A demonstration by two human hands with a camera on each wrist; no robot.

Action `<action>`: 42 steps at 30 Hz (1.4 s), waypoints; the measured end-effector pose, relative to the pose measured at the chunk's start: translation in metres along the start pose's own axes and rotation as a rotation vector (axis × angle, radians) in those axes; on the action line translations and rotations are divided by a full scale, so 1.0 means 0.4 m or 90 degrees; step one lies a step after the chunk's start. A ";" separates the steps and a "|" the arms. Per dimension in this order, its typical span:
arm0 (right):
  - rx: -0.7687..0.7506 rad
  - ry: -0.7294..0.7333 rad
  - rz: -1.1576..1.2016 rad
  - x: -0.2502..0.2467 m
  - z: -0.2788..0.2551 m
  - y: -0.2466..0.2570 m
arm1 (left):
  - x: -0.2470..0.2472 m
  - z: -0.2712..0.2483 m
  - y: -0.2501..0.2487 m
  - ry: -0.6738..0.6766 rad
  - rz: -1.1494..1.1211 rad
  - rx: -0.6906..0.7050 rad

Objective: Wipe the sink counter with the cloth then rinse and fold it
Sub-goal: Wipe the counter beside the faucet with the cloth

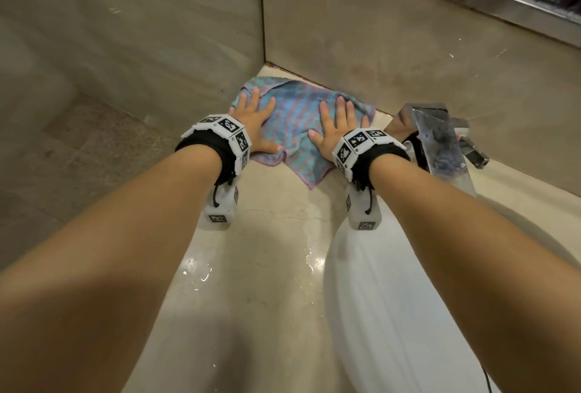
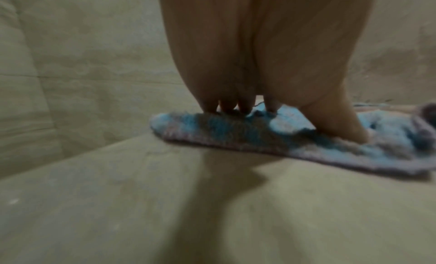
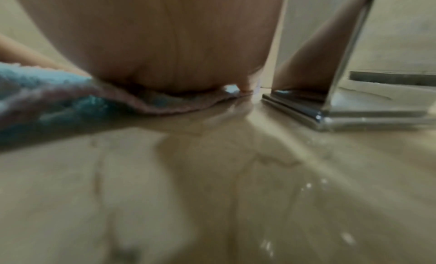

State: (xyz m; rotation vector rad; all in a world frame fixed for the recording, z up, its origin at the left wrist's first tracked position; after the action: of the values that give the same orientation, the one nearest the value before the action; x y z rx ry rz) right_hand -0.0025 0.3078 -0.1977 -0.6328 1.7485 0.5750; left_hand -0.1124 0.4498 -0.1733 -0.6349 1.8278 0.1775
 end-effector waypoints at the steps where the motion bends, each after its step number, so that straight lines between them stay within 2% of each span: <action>1: -0.001 0.007 0.000 -0.001 -0.007 0.000 | 0.005 -0.011 0.005 -0.002 0.000 0.004; 9: 0.013 0.047 -0.018 0.005 -0.077 0.012 | 0.039 -0.098 0.015 0.012 0.020 0.005; 14: -0.002 0.019 -0.015 0.032 -0.126 0.018 | 0.063 -0.160 0.019 0.016 0.005 0.003; 36: 0.005 0.014 -0.020 0.132 -0.467 0.135 | 0.197 -0.514 0.070 0.014 0.003 -0.014; 42: -0.021 0.000 -0.016 0.156 -0.521 0.161 | 0.233 -0.600 0.083 -0.005 -0.010 -0.046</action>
State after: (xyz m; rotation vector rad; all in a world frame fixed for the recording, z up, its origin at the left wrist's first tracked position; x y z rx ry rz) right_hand -0.2067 0.2088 -0.2026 -0.6771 1.7324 0.5868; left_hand -0.3499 0.3457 -0.1803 -0.6975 1.8156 0.2359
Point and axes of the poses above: each hand's wrist, its own z-axis towards the middle knuckle, its own x-axis out of the palm, y = z × x, the point moved 2 cm from there along z, towards the middle knuckle, and after that the axes turned 10 degrees about -y, right-handed, at the moved point
